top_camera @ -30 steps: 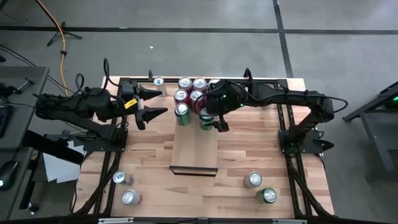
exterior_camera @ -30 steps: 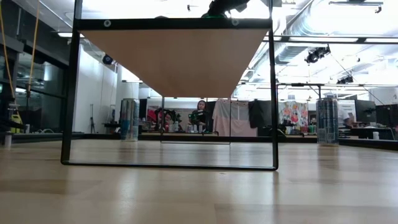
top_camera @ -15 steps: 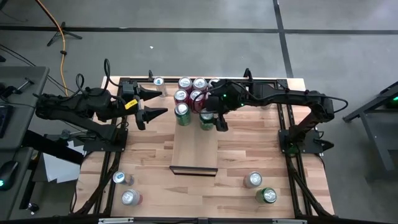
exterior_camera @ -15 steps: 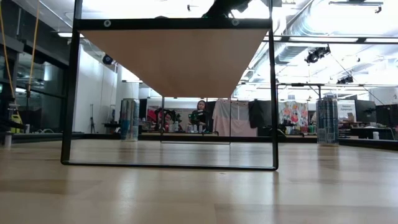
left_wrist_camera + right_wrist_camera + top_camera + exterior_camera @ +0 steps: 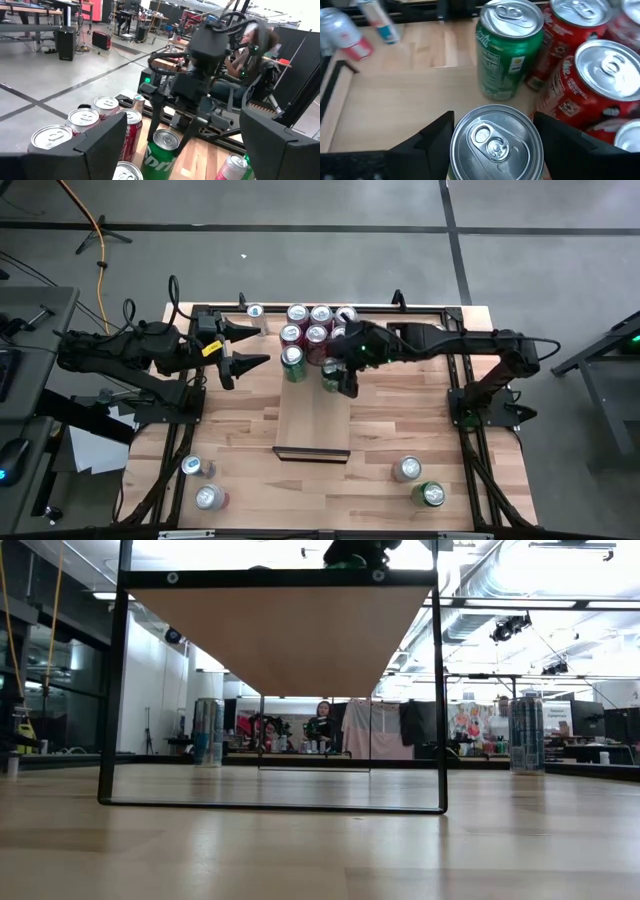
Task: Place canned beverage on shelf
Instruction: Put the top left green soda can on the shelf
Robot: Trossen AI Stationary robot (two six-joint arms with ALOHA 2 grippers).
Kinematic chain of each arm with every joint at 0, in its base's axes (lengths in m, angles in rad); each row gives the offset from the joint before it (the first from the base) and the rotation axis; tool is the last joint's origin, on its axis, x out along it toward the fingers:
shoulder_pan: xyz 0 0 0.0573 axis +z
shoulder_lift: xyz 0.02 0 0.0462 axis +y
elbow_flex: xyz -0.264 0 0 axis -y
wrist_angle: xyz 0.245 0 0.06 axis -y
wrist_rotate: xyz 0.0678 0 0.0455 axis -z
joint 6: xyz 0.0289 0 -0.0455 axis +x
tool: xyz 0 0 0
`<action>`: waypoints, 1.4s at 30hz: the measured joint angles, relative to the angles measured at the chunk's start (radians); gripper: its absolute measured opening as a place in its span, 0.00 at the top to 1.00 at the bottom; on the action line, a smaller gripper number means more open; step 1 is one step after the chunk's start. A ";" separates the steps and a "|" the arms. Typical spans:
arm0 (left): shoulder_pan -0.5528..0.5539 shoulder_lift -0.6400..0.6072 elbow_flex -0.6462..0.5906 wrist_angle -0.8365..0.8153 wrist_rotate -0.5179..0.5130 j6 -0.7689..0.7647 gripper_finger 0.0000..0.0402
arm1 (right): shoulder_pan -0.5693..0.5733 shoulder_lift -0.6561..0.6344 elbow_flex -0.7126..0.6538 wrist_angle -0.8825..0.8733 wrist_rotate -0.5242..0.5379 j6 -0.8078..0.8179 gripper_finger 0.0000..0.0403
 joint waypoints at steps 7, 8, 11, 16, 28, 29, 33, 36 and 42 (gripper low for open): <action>0.000 0.000 0.000 0.000 0.000 0.000 0.21 | 0.087 -0.001 -0.003 -0.001 0.271 0.156 0.41; 0.000 0.000 0.000 0.000 0.000 0.000 0.21 | 0.097 0.000 -0.003 0.000 0.300 0.181 0.41; 0.000 0.000 0.000 0.000 0.000 0.000 0.21 | 0.115 0.000 -0.003 0.003 0.332 0.262 0.40; 0.000 0.000 0.000 0.000 0.000 0.000 0.21 | 0.118 0.000 -0.003 0.002 0.355 0.348 0.40; 0.000 0.000 0.000 0.000 0.000 -0.001 0.21 | 0.114 0.009 -0.002 -0.002 0.410 0.341 0.40; 0.000 0.000 0.000 0.000 0.000 -0.001 0.21 | 0.114 0.013 -0.002 0.000 0.409 0.341 0.40; 0.000 0.000 0.000 0.001 0.000 -0.006 0.21 | 0.114 0.024 -0.002 0.000 0.409 0.341 0.40; 0.000 0.000 0.000 0.001 0.000 -0.018 0.21 | 0.114 0.026 -0.001 0.006 0.408 0.342 0.39; 0.000 0.000 0.000 0.000 0.000 -0.018 0.21 | 0.113 0.032 -0.001 0.017 0.408 0.341 0.38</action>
